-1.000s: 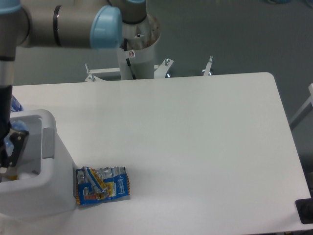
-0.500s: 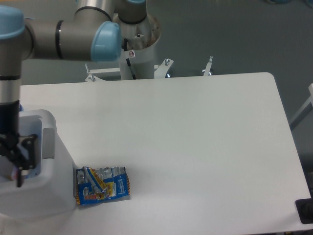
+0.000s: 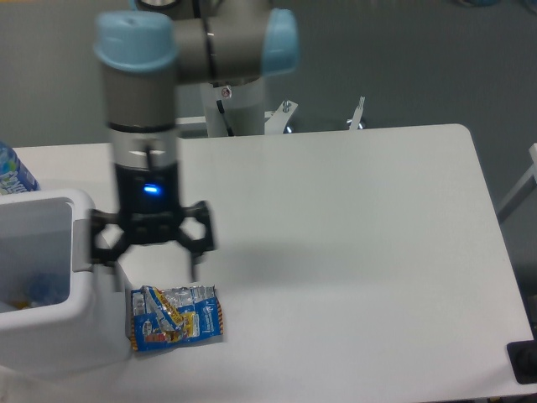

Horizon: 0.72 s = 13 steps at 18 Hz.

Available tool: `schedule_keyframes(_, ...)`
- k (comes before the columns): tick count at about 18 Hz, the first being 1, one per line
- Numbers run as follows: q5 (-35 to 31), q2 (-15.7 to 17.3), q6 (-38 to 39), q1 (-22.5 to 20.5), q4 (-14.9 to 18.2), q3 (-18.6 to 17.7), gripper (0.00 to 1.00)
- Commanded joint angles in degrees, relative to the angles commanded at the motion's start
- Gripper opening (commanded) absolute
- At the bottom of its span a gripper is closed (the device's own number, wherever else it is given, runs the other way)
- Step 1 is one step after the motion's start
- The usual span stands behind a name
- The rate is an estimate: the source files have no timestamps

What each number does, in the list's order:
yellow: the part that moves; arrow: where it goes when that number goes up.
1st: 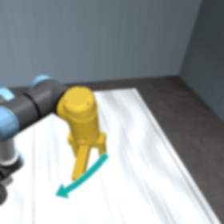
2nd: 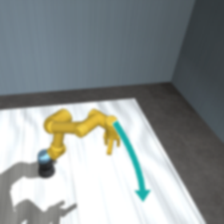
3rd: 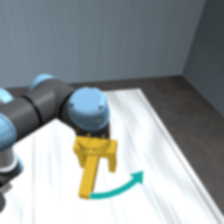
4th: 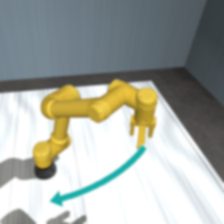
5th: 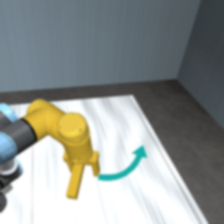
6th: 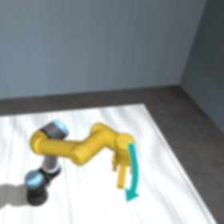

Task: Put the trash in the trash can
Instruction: 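Move the empty gripper over the blue snack wrapper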

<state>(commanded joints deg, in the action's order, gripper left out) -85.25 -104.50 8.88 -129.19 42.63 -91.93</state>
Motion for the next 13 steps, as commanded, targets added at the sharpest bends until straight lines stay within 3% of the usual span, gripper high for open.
schedule_keyframes(4,-0.45,-3.60,-0.70,-0.97,0.09,-2.55,1.00)
schedule_keyframes(13,-0.53,-11.07,-17.74,0.78,-0.17,-6.77,1.00)
